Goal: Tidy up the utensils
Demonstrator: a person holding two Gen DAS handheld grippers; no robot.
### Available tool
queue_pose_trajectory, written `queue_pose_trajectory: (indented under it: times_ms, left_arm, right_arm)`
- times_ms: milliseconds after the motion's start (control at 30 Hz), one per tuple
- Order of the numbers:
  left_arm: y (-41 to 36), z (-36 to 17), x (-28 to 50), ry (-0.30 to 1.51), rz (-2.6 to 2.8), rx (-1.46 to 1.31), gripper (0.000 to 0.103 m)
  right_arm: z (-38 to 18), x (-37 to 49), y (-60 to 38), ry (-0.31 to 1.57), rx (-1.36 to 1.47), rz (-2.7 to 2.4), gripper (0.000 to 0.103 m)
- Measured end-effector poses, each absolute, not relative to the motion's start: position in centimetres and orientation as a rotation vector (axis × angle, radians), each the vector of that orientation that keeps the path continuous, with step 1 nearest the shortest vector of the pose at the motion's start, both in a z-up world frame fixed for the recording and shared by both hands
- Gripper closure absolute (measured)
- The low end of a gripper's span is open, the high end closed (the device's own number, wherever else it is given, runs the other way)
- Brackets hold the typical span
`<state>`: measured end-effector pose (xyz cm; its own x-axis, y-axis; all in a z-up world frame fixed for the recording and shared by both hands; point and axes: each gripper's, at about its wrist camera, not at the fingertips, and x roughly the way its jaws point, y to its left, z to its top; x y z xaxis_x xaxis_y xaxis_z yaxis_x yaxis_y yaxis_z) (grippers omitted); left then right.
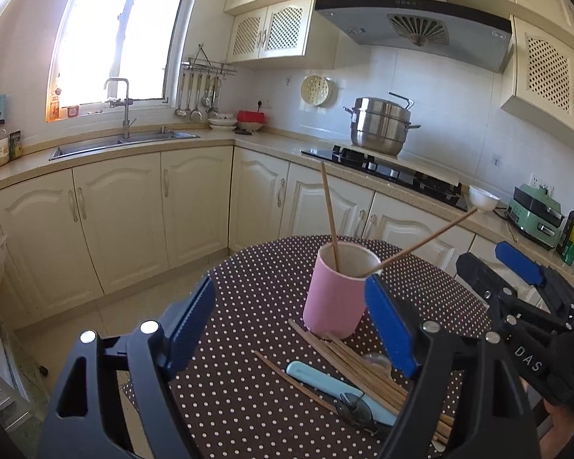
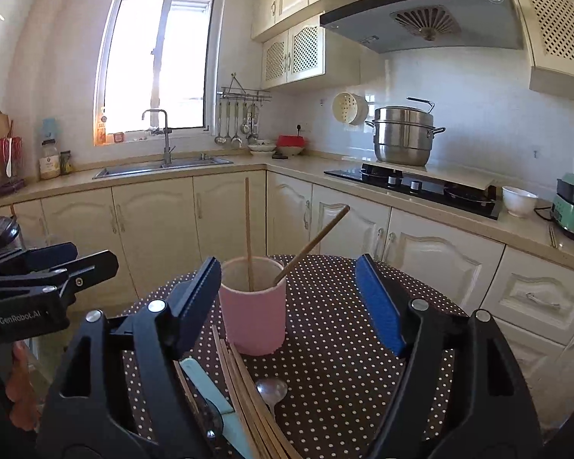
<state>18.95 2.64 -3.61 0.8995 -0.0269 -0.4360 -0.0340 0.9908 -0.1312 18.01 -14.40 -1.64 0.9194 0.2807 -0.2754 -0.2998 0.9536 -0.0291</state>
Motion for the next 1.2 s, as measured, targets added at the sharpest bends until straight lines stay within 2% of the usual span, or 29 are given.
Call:
queue_pose_trajectory:
  times_ms: [300,500,567,600,733,1100,1133,1167,1200]
  left_arm:
    - [0.5,-8.8,20.3,0.766,-0.106,-0.161,0.025]
    - [1.5,-12.9,22.1,0.967,-0.182,-0.336,0.025]
    - [1.6,-13.7,22.5,0.995,-0.182,-0.357,0.025]
    - [1.6,-14.1,22.6,1.009,-0.175,-0.357,0.025]
    - [1.6,-15.3,23.0,1.047,-0.156,-0.367,0.025]
    - [0.3,-17.4,24.6,1.067,-0.124,-0.357,0.025]
    - [0.2,-17.4,24.6,1.058,-0.125,-0.354,0.028]
    - [0.0,-17.4,24.7,1.053,-0.126,-0.354,0.035]
    - [-0.1,-17.5,24.7,1.050,-0.122,-0.354,0.039]
  right_arm:
    - [-5.5,18.2,-15.9,0.497,-0.164,0.351,0.031]
    - [-8.5,19.5,-17.0,0.718,-0.174,0.389,0.031]
    - [-9.7,19.8,-16.9,0.786,-0.183,0.413,0.041]
    - [-10.4,20.0,-16.8,0.814,-0.192,0.416,0.050]
    - [-12.1,20.9,-16.3,0.891,-0.194,0.435,0.061]
    - [-13.6,21.1,-15.9,0.915,-0.156,0.490,0.061]
    - [-13.7,21.2,-15.8,0.917,-0.154,0.491,0.061]
    - [-13.5,21.5,-15.9,0.919,-0.150,0.493,0.061]
    - [-13.6,21.7,-16.0,0.923,-0.145,0.496,0.061]
